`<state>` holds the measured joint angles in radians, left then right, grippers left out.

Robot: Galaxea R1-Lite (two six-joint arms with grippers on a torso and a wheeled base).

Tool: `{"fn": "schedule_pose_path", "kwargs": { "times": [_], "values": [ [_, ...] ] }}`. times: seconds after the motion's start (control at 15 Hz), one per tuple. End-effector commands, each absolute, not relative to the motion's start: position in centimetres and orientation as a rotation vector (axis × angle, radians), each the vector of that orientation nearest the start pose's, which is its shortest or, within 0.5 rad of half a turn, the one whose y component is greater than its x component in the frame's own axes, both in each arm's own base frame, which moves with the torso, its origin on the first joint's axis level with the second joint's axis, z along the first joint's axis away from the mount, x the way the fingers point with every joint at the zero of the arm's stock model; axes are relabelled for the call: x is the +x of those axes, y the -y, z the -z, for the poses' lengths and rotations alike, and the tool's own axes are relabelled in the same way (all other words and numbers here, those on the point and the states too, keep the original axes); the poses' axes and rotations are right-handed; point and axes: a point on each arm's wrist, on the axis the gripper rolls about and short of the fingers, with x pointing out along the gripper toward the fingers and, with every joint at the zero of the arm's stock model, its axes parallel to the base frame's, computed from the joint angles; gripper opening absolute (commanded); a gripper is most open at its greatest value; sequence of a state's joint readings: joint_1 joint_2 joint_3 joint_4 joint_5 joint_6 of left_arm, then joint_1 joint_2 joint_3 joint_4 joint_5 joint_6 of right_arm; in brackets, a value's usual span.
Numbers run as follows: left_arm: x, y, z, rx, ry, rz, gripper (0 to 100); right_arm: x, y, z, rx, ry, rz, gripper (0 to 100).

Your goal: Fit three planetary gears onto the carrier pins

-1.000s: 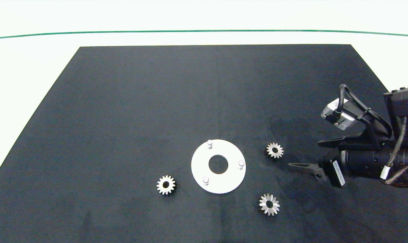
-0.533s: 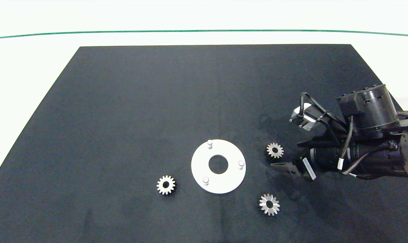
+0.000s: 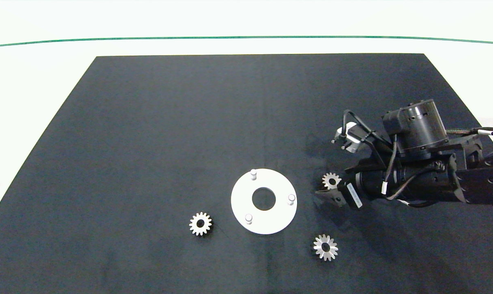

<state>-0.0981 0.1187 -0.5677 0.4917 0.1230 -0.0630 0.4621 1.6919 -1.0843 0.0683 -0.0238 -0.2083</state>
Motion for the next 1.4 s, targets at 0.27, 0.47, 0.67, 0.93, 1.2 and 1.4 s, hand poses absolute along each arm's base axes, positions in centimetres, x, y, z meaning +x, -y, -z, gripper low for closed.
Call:
{"fn": "schedule_pose_path", "kwargs": {
  "times": [0.27, 0.47, 0.67, 0.93, 1.2, 1.4],
  "values": [
    [-6.98, -1.07, -17.54, -0.06, -0.047, -0.014, 100, 27.91, -13.88, -19.5, -0.365, -0.62, -0.491, 82],
    [-7.05, -1.07, -17.6, -0.061, -0.042, -0.014, 100, 27.77, -14.29, -19.39, -0.371, -0.622, -0.503, 76],
    [-7.07, -1.08, -17.85, -0.061, -0.039, -0.014, 100, 27.71, -14.52, -19.29, -0.374, -0.624, -0.509, 70],
    [-7.17, -1.09, -17.85, -0.062, -0.033, -0.013, 100, 27.73, -14.45, -19.17, -0.38, -0.631, -0.496, 62],
    [-7.2, -1.1, -17.84, -0.062, -0.032, -0.012, 100, 27.78, -14.43, -19.03, -0.388, -0.635, -0.481, 55],
    [-7.2, -1.1, -17.84, -0.062, -0.032, -0.012, 100, 28.02, -14.45, -18.71, -0.39, -0.645, -0.478, 49]
  ]
}}
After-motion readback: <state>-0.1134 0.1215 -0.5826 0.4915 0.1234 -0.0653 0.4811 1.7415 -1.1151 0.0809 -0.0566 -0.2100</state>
